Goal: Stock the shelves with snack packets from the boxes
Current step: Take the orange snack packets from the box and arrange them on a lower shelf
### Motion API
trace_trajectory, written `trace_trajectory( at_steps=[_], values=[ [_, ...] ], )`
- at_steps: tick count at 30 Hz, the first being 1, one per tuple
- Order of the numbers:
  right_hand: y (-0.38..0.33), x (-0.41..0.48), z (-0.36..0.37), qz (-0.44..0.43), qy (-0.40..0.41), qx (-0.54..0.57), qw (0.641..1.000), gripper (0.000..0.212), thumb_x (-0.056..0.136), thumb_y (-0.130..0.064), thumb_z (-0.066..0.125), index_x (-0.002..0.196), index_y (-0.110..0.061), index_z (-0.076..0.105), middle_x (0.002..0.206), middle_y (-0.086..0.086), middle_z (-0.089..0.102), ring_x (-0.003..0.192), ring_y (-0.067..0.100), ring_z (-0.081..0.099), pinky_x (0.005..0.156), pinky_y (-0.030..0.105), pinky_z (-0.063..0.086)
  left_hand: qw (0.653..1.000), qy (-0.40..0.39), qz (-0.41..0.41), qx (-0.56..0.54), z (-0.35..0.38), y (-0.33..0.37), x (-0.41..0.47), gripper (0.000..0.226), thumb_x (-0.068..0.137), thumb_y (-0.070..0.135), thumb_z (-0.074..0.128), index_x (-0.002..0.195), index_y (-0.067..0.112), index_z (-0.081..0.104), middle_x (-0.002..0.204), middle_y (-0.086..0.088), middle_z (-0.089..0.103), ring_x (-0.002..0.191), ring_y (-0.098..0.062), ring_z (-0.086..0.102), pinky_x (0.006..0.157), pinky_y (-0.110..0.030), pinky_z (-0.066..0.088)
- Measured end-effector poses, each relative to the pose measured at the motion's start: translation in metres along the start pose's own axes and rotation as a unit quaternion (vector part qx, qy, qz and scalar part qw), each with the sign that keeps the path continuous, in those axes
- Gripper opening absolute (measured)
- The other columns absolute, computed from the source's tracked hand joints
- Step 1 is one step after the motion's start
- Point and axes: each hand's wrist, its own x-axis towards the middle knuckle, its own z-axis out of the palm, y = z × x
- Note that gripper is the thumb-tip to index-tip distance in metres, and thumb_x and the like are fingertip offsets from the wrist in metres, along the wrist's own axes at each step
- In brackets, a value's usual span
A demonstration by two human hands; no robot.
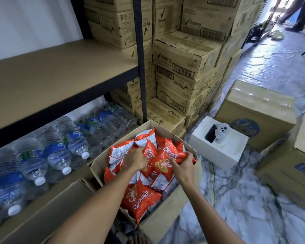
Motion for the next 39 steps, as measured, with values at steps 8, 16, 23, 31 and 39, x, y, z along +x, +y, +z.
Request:
trace_trajectory(
  at_steps=[8, 16, 23, 31, 39],
  values=[
    [-0.033, -0.013, -0.002, -0.029, -0.022, 0.075, 0.996, 0.071, 0.077, -0.045, 0.076, 0.134, -0.041, 0.033, 0.109, -0.003, 0.07, 0.089, 0.015, 0.073, 0.081, 0.047, 0.061, 0.992, 0.048, 0.003, -0.115, -0.052, 0.002, -0.02, 0.055, 0.097, 0.033, 0.061, 0.145, 0.02, 0.039, 0.14, -0.008, 0.053, 0.126, -0.031, 0.054, 0.103, -0.049, 0.045],
    [-0.12, -0.064, 0.009, -0.128, -0.083, 0.106, 0.983, 0.088, 0.09, -0.045, 0.068, 0.157, -0.031, 0.012, 0.141, -0.006, 0.051, 0.121, 0.009, 0.055, 0.106, 0.037, 0.045, 0.973, 0.13, 0.055, -0.181, -0.152, -0.012, -0.077, 0.038, 0.089, 0.054, 0.062, 0.116, 0.035, 0.044, 0.116, 0.001, 0.067, 0.103, -0.024, 0.067, 0.09, -0.047, 0.054],
    [-0.21, -0.126, 0.048, -0.205, -0.149, 0.134, 0.958, 0.083, 0.093, -0.047, 0.065, 0.156, -0.036, 0.013, 0.142, -0.003, 0.05, 0.113, 0.008, 0.06, 0.094, 0.036, 0.056, 0.943, 0.249, 0.072, -0.209, -0.255, -0.061, -0.159, 0.045, 0.088, 0.052, 0.065, 0.125, 0.03, 0.05, 0.12, 0.002, 0.066, 0.107, -0.02, 0.064, 0.096, -0.044, 0.051],
    [-0.286, -0.199, 0.111, -0.283, -0.231, 0.122, 0.923, 0.075, 0.096, -0.035, 0.065, 0.155, -0.021, 0.02, 0.136, 0.0, 0.054, 0.095, 0.0, 0.058, 0.063, 0.009, 0.047, 0.904, 0.35, 0.05, -0.241, -0.326, -0.132, -0.249, 0.045, 0.094, 0.039, 0.066, 0.128, 0.017, 0.047, 0.113, 0.004, 0.062, 0.094, -0.012, 0.064, 0.082, -0.031, 0.055],
    [-0.334, -0.282, 0.198, -0.309, -0.329, 0.108, 0.886, 0.078, 0.094, -0.035, 0.067, 0.155, -0.02, 0.021, 0.127, 0.001, 0.063, 0.11, 0.016, 0.065, 0.099, 0.045, 0.053, 0.847, 0.467, -0.055, -0.249, -0.359, -0.226, -0.314, 0.026, 0.095, 0.033, 0.065, 0.111, 0.018, 0.052, 0.104, 0.001, 0.068, 0.084, -0.009, 0.065, 0.079, -0.034, 0.055]
  ],
)
